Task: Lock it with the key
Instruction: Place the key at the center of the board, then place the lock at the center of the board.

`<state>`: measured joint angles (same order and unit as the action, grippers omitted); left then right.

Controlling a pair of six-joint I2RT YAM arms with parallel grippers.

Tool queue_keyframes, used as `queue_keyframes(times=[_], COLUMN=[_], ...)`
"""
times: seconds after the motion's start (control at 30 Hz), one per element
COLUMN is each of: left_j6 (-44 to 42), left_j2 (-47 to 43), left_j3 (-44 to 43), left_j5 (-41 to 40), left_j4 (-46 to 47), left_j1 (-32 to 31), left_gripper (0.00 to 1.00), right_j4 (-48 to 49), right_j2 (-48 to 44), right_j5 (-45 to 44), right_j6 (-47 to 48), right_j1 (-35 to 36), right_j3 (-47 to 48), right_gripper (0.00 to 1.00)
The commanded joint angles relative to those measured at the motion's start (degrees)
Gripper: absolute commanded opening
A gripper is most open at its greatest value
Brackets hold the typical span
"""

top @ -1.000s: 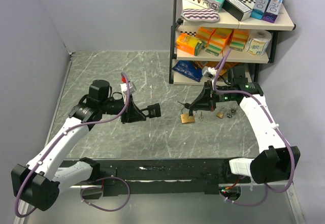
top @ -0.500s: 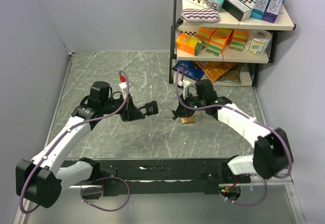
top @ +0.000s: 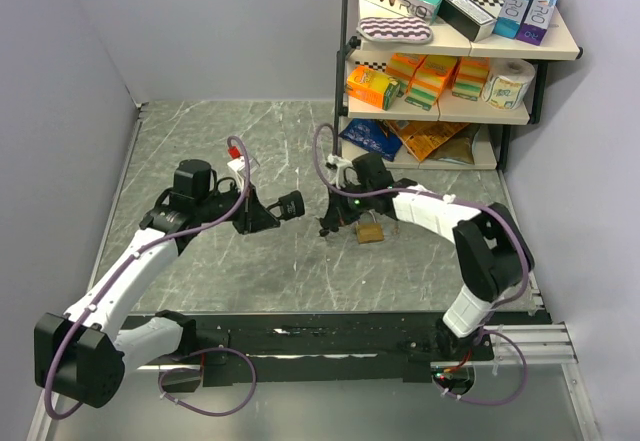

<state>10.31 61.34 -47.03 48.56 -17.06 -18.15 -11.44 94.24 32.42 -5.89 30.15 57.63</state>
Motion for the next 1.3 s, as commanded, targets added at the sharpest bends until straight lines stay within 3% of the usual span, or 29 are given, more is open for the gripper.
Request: queue_keyframes(times=[0.0,0.27,0.43,0.47,0.57,0.83,0.87,0.97,1.27], left_j6=[-1.6,-5.4,-7.8,-9.4,-14.2,-32.2,-36.0,-40.6,-40.3], left_j2=[-1.0,-1.9,-2.7,-2.6,-1.8,1.4,1.8,2.9,4.0], left_j3=[-1.7,-1.8,-0.3,-0.6,-1.8,-7.5,-8.1,-9.1,-9.7], left_j5=[0.1,0.2,0.8,1.0,2.1,7.2,7.8,10.3,14.8], left_j4=[4.7,-0.6,-3.1,-4.5,-7.5,-24.8,-26.3,-30.6,-30.7], left_j1=[0.8,3.4,3.8,3.9,4.1,4.0,4.1,4.1,3.5], left_gripper=[0.01,0.01,0.01,0.01,0.01,0.01,0.01,0.01,0.01], right_j4=[4.5,5.7,5.0,4.9,5.0,8.2,8.4,11.1,15.8], right_j2=[5.3,9.6,9.1,8.6,6.4,0.0,-1.4,-3.6,-4.9], right_j5=[3.3,1.3,3.2,3.5,5.5,23.9,25.4,32.9,38.1], right_j6=[-4.9,-4.8,-3.3,-2.8,-1.6,3.2,3.8,3.7,0.3], right_j1=[1.8,2.0,2.0,2.0,2.0,0.7,0.7,0.7,4.0], right_j3=[4.2,6.1,6.5,6.5,6.4,4.3,4.0,3.0,3.6], right_gripper=[0.00,0.02,0.30,0.45,0.65,0.73,0.85,0.99,0.98])
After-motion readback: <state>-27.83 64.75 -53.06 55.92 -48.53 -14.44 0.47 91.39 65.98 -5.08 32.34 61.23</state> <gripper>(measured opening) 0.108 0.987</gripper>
